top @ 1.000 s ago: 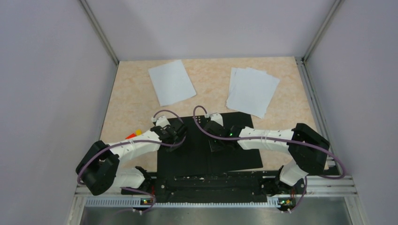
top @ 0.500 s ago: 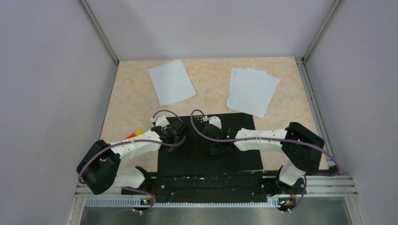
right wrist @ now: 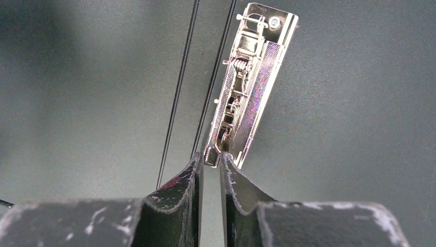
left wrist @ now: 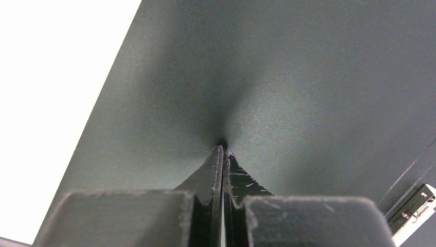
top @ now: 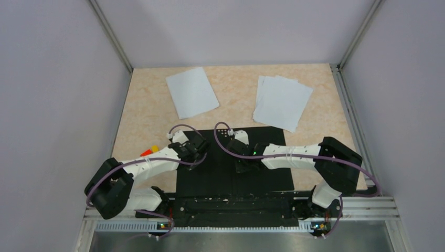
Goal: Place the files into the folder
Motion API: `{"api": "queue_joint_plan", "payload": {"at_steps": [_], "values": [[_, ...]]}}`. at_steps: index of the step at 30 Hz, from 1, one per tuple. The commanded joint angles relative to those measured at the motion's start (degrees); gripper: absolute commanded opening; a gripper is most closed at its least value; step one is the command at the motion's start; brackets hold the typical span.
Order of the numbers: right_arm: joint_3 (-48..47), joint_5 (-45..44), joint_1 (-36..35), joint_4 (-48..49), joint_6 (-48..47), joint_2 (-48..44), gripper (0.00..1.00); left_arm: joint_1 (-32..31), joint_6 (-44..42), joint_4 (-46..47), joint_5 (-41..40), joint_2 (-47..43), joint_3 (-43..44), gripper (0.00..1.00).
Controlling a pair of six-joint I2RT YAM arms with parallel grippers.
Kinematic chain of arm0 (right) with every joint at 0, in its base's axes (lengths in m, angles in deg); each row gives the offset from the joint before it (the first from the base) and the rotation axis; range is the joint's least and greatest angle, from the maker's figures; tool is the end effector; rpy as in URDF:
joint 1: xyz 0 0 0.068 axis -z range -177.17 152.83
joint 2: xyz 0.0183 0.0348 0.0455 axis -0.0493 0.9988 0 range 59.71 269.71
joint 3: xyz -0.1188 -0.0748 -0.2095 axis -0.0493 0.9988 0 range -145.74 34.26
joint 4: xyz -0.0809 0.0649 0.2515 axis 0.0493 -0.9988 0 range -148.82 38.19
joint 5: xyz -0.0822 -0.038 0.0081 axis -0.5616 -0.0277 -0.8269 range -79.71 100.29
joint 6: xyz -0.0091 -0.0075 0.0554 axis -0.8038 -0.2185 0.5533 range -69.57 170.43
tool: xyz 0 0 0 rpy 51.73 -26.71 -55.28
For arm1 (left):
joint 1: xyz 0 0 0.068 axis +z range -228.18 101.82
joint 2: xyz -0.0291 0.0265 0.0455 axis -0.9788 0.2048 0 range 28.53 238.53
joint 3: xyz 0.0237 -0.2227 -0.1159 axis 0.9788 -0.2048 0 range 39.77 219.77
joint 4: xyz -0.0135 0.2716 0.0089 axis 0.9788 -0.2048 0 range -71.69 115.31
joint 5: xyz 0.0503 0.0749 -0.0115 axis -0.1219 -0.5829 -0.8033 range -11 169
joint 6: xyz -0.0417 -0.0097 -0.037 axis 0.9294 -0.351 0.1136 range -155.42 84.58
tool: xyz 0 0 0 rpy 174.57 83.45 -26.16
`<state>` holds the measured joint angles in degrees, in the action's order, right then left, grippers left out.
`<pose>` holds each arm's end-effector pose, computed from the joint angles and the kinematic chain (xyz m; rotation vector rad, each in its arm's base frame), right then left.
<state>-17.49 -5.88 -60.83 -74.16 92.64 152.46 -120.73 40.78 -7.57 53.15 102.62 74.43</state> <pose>0.1496 0.2771 0.1329 -0.4019 2.5979 0.2718 0.1759 -0.1380 0.1260 -0.8415 2.4616 -0.0443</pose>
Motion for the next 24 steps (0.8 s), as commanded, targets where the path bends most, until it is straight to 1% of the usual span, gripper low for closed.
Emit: {"api": "queue_joint_plan", "payload": {"at_steps": [1,3,4,6,10,12,24], "values": [[0.70,0.18,-0.50,-0.17,0.29,-1.14,0.20,-0.17,2.21,-2.25,1.42,1.52,-4.29,0.00],[0.52,0.52,-0.48,0.41,0.15,-1.94,0.32,-0.17,2.35,-2.56,1.20,1.41,-4.17,0.00],[0.39,0.73,-0.50,0.74,0.06,-2.50,0.35,-0.17,2.41,-2.68,1.23,1.57,-4.08,0.00],[-0.05,0.52,-0.48,0.81,-0.01,-3.32,0.37,-0.17,2.47,-2.79,1.23,1.76,-3.99,0.00],[-1.48,-1.62,-0.50,-1.18,-0.19,-3.43,0.34,-0.19,2.97,-2.89,1.24,1.55,-4.13,0.00],[-1.96,-2.03,-0.50,-2.06,-0.25,-2.76,0.28,-0.24,3.10,-2.89,1.09,1.43,-4.18,0.00],[-2.08,-1.99,-0.64,-1.22,0.02,-0.61,0.24,-0.30,3.29,-2.80,1.06,1.68,-4.16,0.00]]}}
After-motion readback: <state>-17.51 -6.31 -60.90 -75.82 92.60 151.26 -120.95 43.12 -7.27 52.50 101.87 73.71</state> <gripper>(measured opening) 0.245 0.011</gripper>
